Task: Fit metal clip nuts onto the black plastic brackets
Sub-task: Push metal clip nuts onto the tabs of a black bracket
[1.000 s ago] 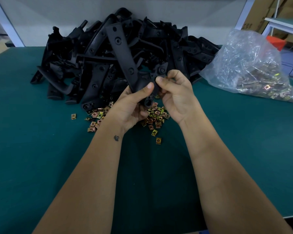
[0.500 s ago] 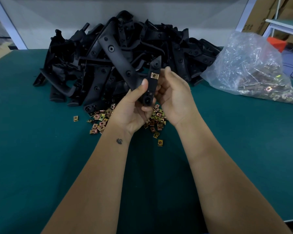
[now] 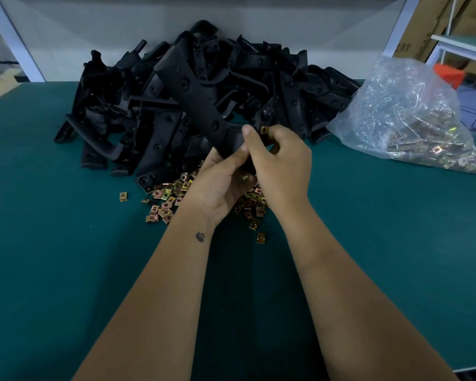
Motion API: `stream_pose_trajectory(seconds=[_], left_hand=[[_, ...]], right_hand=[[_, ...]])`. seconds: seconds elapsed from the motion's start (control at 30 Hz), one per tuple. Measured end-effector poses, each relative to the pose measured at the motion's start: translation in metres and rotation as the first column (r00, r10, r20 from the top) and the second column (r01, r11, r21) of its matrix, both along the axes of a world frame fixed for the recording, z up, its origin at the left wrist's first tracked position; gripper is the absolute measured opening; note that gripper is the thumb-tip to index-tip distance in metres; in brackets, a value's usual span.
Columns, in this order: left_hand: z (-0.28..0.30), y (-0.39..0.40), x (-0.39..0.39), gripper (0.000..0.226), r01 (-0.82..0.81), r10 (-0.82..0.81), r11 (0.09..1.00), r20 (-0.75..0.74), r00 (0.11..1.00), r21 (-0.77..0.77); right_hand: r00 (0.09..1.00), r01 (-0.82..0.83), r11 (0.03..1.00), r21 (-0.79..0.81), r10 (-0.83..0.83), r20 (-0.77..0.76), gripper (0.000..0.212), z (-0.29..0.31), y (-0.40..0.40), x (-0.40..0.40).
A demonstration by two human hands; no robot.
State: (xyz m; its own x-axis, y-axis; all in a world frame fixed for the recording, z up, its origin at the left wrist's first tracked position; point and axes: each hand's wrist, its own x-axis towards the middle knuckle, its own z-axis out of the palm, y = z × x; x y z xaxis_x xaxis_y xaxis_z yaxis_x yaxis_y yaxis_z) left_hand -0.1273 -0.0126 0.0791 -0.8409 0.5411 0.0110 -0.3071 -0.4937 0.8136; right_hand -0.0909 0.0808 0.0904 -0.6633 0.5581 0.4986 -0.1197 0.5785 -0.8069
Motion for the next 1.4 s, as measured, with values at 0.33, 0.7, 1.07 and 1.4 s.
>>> stream_pose_trajectory(seconds=[0.33, 0.7, 1.07, 1.4], left_hand=[[-0.001, 0.0, 0.001, 0.02, -0.028, 0.024, 0.995, -0.04, 0.999, -0.095], [0.004, -0.035, -0.03, 0.011, -0.406, 0.385, 0.907, 0.173, 0.907, 0.114], [0.004, -0.05, -0.035, 0.029, -0.517, 0.455, 0.835, 0.291, 0.841, 0.19], [0.004, -0.042, -0.033, 0.015, -0.454, 0.415, 0.879, 0.238, 0.878, 0.142]], right_hand=[[0.996, -0.039, 0.995, -0.092, 0.031, -0.086, 0.047, 0.005, 0.0, -0.001], [0.957, -0.204, 0.976, 0.081, 0.181, 0.228, 0.025, -0.014, -0.011, -0.008], [0.881, -0.405, 0.747, 0.527, 0.165, 0.442, 0.043, -0.021, -0.023, -0.006], [0.872, -0.392, 0.689, 0.61, 0.065, 0.486, 0.021, -0.024, -0.022, -0.009]])
